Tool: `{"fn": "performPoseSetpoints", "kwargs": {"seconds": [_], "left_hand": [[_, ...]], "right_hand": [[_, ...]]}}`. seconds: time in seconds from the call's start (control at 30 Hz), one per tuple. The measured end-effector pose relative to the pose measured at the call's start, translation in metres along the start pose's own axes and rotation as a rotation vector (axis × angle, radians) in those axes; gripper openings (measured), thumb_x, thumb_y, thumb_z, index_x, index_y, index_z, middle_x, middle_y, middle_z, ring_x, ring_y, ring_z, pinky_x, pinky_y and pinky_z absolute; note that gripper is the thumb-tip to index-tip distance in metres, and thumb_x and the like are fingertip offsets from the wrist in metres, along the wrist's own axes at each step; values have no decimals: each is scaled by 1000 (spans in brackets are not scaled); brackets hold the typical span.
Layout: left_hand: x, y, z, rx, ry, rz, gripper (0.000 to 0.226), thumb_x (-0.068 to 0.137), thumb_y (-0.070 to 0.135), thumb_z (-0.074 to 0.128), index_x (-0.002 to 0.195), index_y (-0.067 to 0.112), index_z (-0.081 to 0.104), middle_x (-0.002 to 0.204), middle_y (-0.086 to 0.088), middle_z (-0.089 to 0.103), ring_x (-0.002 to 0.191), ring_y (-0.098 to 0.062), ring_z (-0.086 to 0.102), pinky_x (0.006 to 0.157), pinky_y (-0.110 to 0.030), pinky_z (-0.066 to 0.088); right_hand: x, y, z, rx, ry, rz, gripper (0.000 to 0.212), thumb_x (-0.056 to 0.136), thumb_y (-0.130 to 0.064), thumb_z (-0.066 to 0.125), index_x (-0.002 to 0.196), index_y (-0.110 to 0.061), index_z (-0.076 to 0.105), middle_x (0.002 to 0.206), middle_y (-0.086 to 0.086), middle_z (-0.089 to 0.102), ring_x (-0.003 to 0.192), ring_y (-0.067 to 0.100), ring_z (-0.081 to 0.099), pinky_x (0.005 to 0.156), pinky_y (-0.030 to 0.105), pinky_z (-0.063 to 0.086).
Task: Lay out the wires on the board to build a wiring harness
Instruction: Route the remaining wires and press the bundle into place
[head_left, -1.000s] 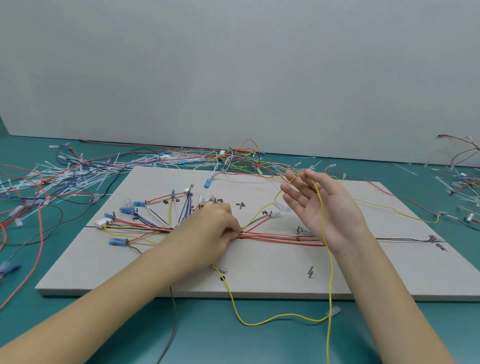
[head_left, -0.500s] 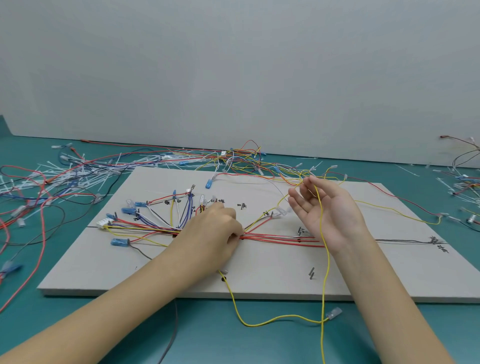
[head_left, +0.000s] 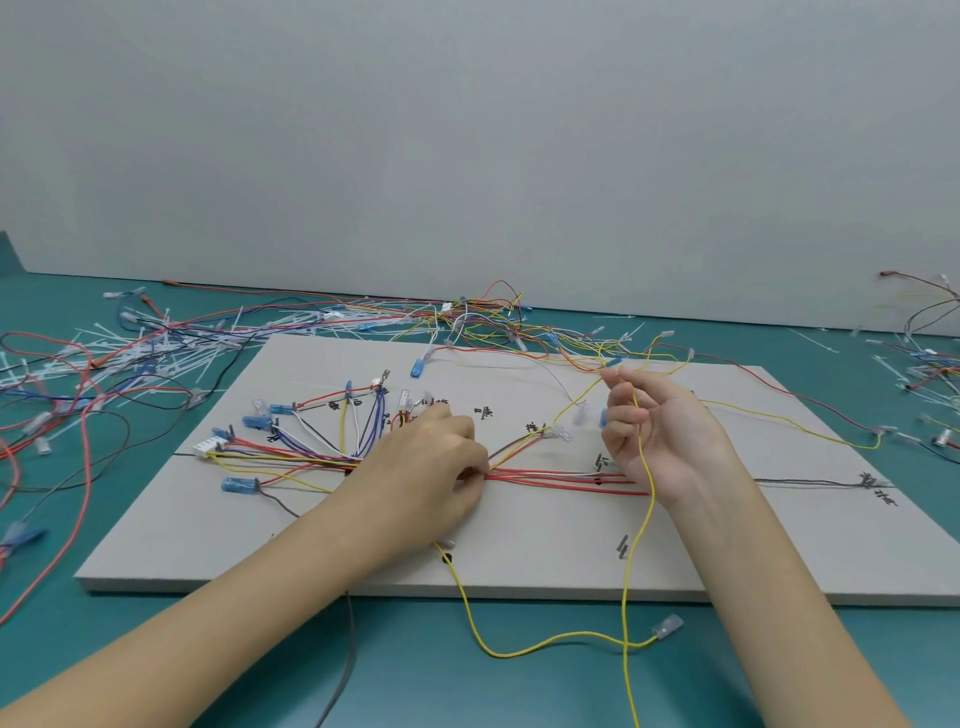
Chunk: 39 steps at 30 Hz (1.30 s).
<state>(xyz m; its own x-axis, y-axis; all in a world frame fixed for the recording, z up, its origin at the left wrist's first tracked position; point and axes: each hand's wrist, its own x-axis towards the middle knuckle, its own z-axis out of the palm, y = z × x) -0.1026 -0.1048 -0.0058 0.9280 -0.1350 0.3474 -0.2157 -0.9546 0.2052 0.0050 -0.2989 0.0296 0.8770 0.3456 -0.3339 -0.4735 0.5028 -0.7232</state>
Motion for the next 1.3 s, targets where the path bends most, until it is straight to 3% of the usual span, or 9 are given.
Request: {"fn": "performPoseSetpoints", "kwargs": {"seconds": [0.17, 0.4, 0.47, 0.6, 0.7, 0.8, 0.93, 1.1, 1.3], "left_hand": [[0, -1, -2, 39, -47, 18, 29, 96, 40, 47, 99, 25, 71, 91, 8, 57, 100, -12, 45, 80, -34, 46], [-1, -1, 5, -11, 33, 54, 18, 97, 26, 52, 95, 19, 68, 85, 4, 61, 95, -18, 50, 77, -38, 47], [1, -1, 6, -125, 86, -36, 4, 91, 20, 60, 88, 20, 64, 79, 5, 61, 87, -17, 52, 76, -37, 47], [5, -3, 8, -366, 117, -260, 18, 80, 21, 73, 74, 23, 57, 72, 11, 62, 73, -6, 56, 75, -34, 48], [7, -3, 10, -284, 133, -351, 21, 77, 32, 75, 68, 30, 57, 73, 15, 65, 82, -7, 53, 82, -35, 36], [11, -3, 8, -179, 97, -425, 23, 76, 43, 75, 63, 39, 57, 79, 18, 62, 93, -10, 35, 72, -31, 14], [14, -7, 3, -323, -5, -523, 13, 73, 48, 77, 66, 41, 68, 81, 21, 68, 102, -8, 42, 66, -33, 9], [16, -9, 2, -435, -34, -520, 9, 73, 40, 80, 67, 40, 73, 75, 24, 69, 86, 6, 50, 81, -33, 31], [20, -9, 2, -466, -51, -450, 6, 76, 25, 78, 72, 30, 76, 72, 15, 69, 76, 1, 53, 68, -21, 41]], "right_hand": [[0, -2, -1, -21, -12, 30, 11, 91, -9, 53, 99, -7, 60, 57, -6, 52, 32, 3, 28, 31, 13, 21], [2, 0, -3, -75, -10, 4, 12, 97, -8, 45, 102, -8, 56, 57, -4, 53, 28, 3, 23, 28, 14, 17], [1, -1, -3, -79, -8, 0, 13, 97, -8, 45, 101, -7, 57, 57, -4, 52, 27, 3, 22, 27, 14, 17], [0, -2, -3, -83, -1, -3, 13, 96, -8, 46, 101, -7, 58, 58, -4, 51, 27, 4, 22, 27, 14, 17], [1, -1, -3, -90, 0, -7, 13, 96, -8, 46, 101, -7, 58, 57, -4, 51, 27, 4, 22, 27, 15, 17], [2, -1, -3, -93, 4, -5, 13, 96, -8, 47, 101, -7, 58, 58, -5, 51, 27, 4, 22, 27, 15, 17], [1, -1, -4, -95, 6, -3, 12, 95, -8, 48, 98, -8, 59, 57, -5, 51, 27, 3, 22, 27, 15, 16], [2, -1, -4, -110, 4, -9, 13, 95, -9, 48, 99, -8, 60, 57, -5, 51, 28, 3, 21, 27, 15, 16], [2, 0, -4, -180, -3, -52, 13, 95, -10, 48, 102, -9, 60, 58, -5, 50, 29, 4, 21, 27, 16, 17]]}}
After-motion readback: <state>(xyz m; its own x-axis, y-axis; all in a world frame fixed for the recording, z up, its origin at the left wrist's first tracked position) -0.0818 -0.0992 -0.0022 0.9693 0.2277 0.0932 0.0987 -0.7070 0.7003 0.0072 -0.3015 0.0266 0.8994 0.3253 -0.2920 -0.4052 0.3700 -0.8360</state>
